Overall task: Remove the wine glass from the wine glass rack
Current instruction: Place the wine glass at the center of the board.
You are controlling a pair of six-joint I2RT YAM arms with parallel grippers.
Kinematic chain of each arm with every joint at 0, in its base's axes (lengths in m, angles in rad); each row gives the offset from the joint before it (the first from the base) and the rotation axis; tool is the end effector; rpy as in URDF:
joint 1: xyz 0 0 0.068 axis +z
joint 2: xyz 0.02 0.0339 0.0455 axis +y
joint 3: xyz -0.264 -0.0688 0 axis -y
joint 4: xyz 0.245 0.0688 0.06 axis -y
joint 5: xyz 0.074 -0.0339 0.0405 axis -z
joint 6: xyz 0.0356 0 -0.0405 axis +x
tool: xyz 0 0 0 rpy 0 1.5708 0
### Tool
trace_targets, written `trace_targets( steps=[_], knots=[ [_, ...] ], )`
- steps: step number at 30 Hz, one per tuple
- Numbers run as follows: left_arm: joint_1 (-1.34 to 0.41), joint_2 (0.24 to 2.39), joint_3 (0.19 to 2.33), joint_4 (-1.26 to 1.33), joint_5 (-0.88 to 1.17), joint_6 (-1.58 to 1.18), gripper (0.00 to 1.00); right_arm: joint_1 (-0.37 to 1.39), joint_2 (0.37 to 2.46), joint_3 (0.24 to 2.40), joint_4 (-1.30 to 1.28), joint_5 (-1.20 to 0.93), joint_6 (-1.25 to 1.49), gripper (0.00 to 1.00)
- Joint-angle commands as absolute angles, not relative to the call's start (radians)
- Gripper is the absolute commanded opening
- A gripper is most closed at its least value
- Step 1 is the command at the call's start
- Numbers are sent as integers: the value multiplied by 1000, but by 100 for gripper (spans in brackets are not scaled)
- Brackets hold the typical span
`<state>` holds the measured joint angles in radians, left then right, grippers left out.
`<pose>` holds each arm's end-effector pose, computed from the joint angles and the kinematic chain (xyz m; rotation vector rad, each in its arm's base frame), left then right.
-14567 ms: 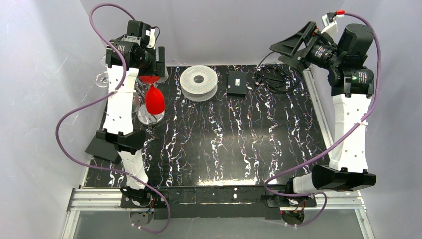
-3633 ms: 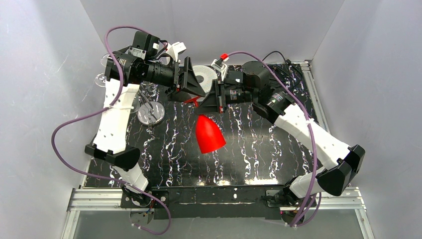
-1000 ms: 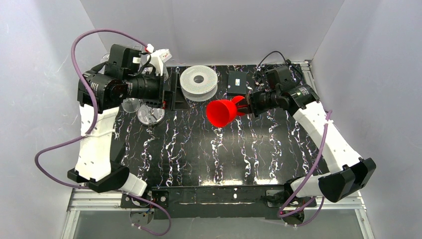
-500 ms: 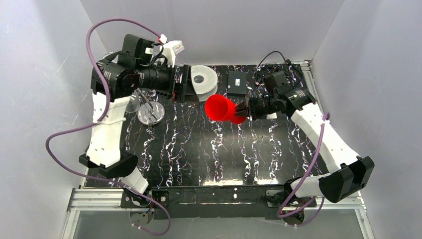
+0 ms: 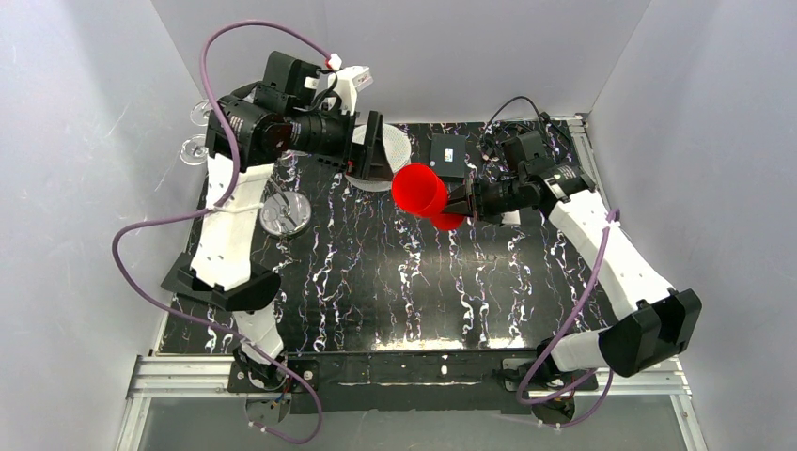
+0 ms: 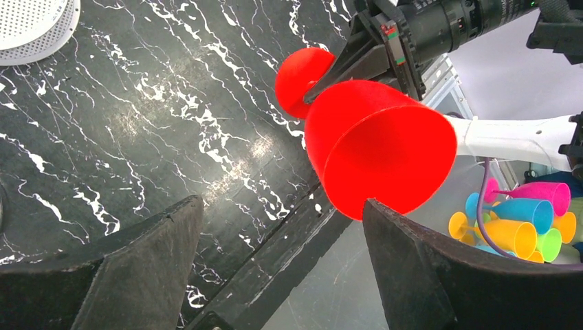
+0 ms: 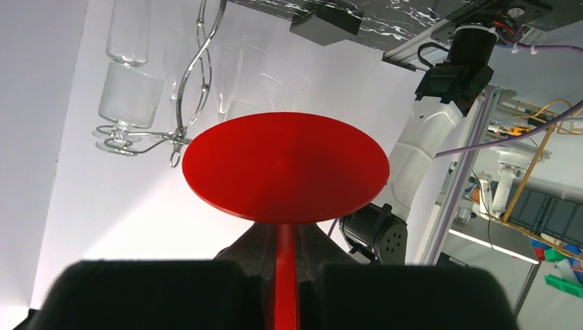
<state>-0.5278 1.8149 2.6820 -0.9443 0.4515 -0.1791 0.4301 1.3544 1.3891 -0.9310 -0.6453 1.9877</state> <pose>0.2533 -0.1657 0.5871 0.6443 1.5953 -0.9018 0.2365 0.1321 0.3598 -1.5751 -2.0207 -1.1357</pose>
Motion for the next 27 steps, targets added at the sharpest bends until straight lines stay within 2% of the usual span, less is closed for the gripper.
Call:
trace_targets(
  steps=[1,15,27],
  knots=[
    [-537,1844,2731,-1121,469,-185,84,422,1387,1399,-915,-696,2008,1],
    [-562,1945,2821,-1138,451,-181,75,402,1479,1472,-949,-769,1933,1],
    [-571,1981,2836,-1145,460,-179,61,399,1493,1490,-943,-791,1934,1]
  ],
)
